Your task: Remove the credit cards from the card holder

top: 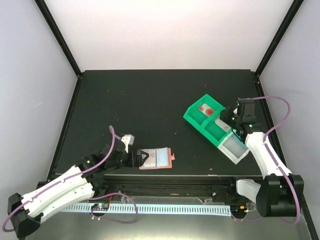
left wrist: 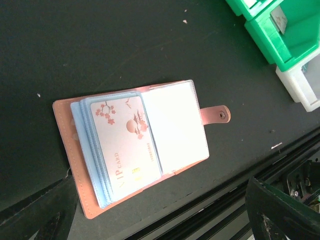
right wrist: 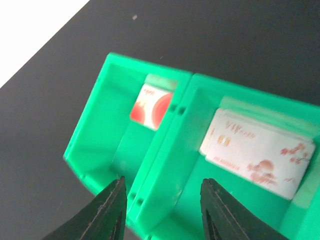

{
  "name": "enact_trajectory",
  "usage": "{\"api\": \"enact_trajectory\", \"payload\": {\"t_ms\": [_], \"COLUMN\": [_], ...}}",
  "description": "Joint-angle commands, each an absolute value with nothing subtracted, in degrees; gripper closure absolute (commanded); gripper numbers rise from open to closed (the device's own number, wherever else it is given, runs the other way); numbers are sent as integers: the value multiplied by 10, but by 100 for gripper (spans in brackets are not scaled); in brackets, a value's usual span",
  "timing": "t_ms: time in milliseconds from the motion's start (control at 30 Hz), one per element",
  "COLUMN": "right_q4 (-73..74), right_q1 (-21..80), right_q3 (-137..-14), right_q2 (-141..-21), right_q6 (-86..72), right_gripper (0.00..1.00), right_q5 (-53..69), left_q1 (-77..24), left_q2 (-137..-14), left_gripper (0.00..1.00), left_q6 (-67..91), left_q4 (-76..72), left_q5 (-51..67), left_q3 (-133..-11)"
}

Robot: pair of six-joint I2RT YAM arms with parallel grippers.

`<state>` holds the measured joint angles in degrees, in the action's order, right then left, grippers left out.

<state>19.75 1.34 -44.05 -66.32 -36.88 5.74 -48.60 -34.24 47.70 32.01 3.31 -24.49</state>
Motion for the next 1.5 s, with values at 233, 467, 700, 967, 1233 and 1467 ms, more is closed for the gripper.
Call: {"api": "enact_trajectory", "payload": {"t_ms": [233,467,700,967,1233,1467], "right_q4": [212,156,128,74,40,18], "right_q1": [111,250,369,470,541,563], "right_q3": [-377,-334,-322,-320,-353,-381], "right_q2": [-578,-573,-579,-625,-705,-779], "right_q6": [-352,-412,-451,-492,-492,-477], "right_gripper": [60,61,64,65,67,72], "right_q5": [193,186,163,145,134,145], "left_q1": [-442,-435,-433,-434,-434,-432], "left_q2": [-363,-389,-468,-551,-515,-468], "left_gripper": [10,26,31,60,65,56], "left_q6": [523,511,509,526,557,568], "left_q4": [155,140,110,51,55,61], "left_q5": [150,134,133,185,191,170], "left_q3": [-157,-134,-130,-129,-119,-118]}}
